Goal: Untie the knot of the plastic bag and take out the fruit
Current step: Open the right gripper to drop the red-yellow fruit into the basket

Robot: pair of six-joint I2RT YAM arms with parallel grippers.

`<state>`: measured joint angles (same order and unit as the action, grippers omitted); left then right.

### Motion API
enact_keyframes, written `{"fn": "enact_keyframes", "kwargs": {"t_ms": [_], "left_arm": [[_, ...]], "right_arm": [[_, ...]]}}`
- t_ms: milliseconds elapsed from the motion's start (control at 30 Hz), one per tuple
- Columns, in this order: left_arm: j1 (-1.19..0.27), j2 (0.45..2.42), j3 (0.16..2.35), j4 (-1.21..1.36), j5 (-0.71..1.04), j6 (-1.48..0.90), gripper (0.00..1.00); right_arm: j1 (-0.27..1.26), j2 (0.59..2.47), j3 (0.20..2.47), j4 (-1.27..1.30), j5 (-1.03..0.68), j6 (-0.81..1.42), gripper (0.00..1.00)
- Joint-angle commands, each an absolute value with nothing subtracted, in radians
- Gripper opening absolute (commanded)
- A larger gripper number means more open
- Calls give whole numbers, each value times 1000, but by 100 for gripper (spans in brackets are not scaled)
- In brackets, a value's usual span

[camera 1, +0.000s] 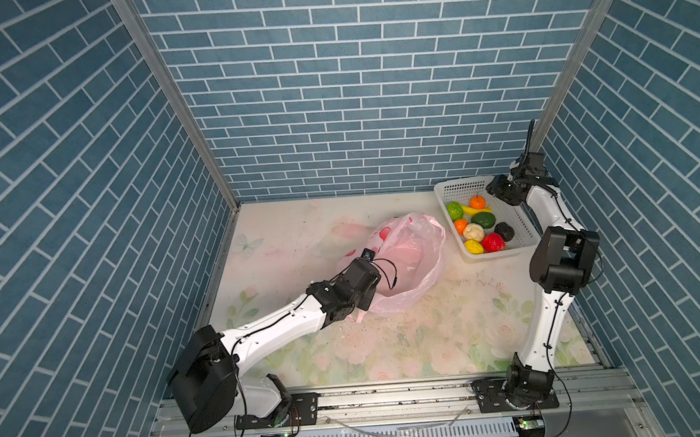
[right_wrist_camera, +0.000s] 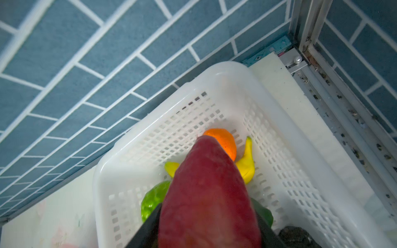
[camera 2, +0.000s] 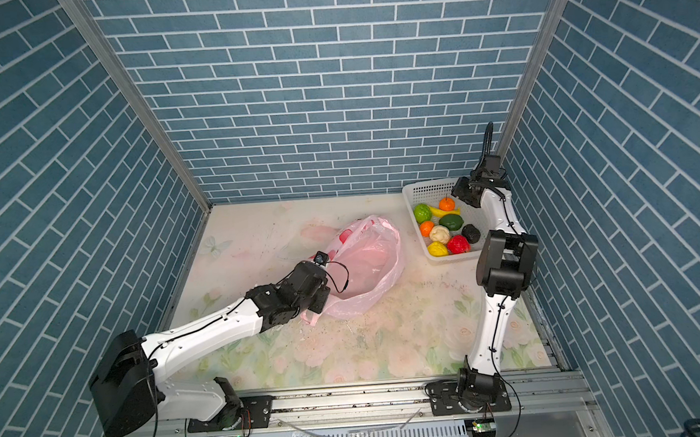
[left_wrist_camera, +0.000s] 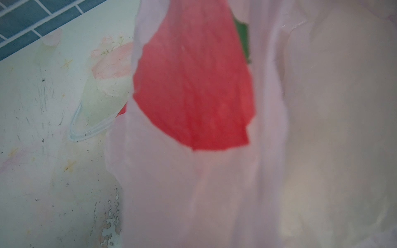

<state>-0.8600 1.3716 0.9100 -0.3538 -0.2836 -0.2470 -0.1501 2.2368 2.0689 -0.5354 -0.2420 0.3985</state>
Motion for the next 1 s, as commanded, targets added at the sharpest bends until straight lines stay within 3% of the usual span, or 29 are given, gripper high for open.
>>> {"fn": "enact_keyframes", "kwargs": {"t_ms": [0,133,533,967], "left_arm": [[-854,1378,910,-344,-279,-252,0],[-854,1387,917,-346,-280,-250,0],[-842,1413,933,-343,-286,-241,0],[-710,1519,970,-144,-231,-108,0]], "right_arm": [[-152,2295,2158,-650,-207,352,69],[-153,2298,2165,-657,-194,348,77],[-147,2142,2011,-583,-221,368,79],[-67,1698,1437,-454,-284,422,80]]}}
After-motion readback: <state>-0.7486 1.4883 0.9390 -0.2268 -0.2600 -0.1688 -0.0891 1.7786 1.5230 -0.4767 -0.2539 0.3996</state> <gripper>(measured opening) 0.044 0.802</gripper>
